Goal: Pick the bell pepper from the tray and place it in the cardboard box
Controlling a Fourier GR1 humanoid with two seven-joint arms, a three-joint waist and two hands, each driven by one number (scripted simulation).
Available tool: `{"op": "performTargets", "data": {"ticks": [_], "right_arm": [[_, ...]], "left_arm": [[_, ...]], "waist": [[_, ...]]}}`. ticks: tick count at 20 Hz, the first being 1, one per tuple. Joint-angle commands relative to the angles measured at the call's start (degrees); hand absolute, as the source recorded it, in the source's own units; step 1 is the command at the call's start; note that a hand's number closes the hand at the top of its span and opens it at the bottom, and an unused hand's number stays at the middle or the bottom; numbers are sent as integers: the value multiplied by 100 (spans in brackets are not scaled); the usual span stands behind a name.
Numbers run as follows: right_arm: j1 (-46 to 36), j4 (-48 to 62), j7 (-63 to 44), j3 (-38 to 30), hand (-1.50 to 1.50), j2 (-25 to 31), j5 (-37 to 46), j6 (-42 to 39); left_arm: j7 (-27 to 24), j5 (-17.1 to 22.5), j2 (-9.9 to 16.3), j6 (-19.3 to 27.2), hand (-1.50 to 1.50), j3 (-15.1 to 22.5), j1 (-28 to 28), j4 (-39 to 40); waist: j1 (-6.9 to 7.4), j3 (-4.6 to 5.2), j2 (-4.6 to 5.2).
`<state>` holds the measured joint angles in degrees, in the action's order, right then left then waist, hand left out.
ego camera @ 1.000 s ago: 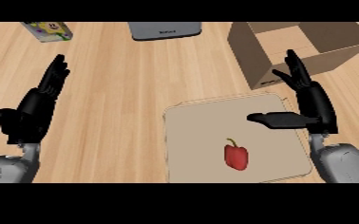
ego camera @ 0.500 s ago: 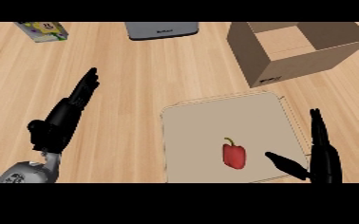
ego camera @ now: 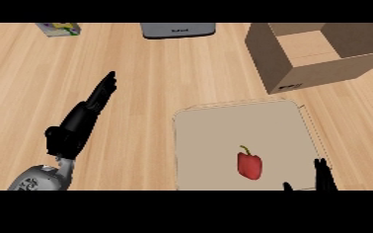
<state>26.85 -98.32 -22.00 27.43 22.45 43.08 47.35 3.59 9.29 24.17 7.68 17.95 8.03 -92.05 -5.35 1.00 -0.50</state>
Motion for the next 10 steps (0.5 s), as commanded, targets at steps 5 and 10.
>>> {"op": "performTargets", "data": {"ticks": [5, 10], "right_arm": [[946, -1736, -2136, 853, -150, -828, 1992, -1302], [1010, -2731, -3296, 1548, -150, -1731, 3581, -2412]], "left_arm": [[134, -69, -124, -146, 0, 213, 203, -143], [49, -169, -389, -236, 0, 262, 475, 316]], "waist": [[427, -55, 61], [453, -78, 67]]}}
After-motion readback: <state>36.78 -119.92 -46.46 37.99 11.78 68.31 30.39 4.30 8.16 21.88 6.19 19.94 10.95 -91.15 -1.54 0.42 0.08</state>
